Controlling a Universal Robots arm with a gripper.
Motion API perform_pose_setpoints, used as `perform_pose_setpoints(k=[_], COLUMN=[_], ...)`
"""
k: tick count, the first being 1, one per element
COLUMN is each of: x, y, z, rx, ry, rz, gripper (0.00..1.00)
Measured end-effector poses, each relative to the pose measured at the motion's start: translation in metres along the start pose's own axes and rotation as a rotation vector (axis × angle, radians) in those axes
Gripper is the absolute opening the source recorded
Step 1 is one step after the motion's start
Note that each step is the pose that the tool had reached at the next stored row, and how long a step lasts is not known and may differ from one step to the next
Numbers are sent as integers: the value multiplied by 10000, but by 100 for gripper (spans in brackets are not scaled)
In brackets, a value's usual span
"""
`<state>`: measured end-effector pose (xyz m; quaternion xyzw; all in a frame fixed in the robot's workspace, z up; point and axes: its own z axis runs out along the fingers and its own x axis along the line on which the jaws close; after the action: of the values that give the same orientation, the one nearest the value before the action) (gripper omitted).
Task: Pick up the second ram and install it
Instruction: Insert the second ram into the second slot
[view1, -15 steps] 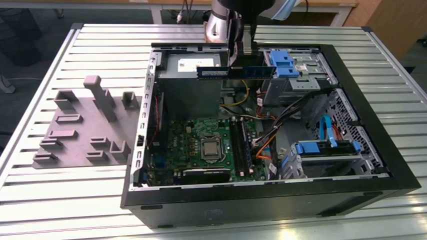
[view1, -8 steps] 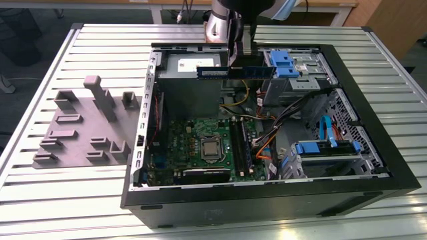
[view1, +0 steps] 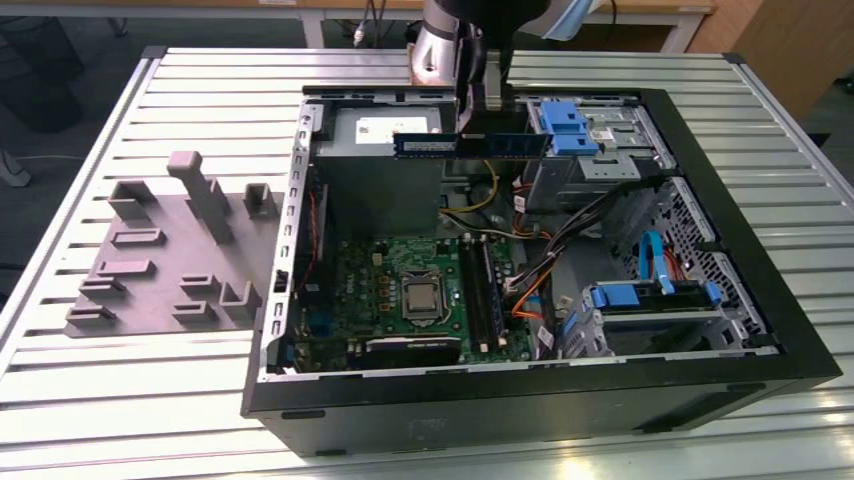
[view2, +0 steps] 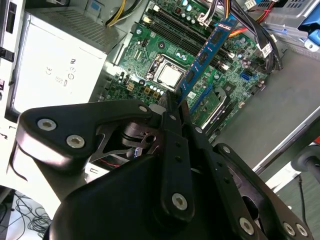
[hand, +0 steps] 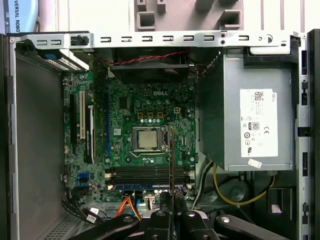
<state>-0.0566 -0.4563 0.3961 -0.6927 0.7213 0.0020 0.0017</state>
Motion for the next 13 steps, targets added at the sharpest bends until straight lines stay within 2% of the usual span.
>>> perform_pose_setpoints(k=[13], x=[0], y=[0], z=[5], rx=[2], ry=[0], rz=[202], gripper=[14])
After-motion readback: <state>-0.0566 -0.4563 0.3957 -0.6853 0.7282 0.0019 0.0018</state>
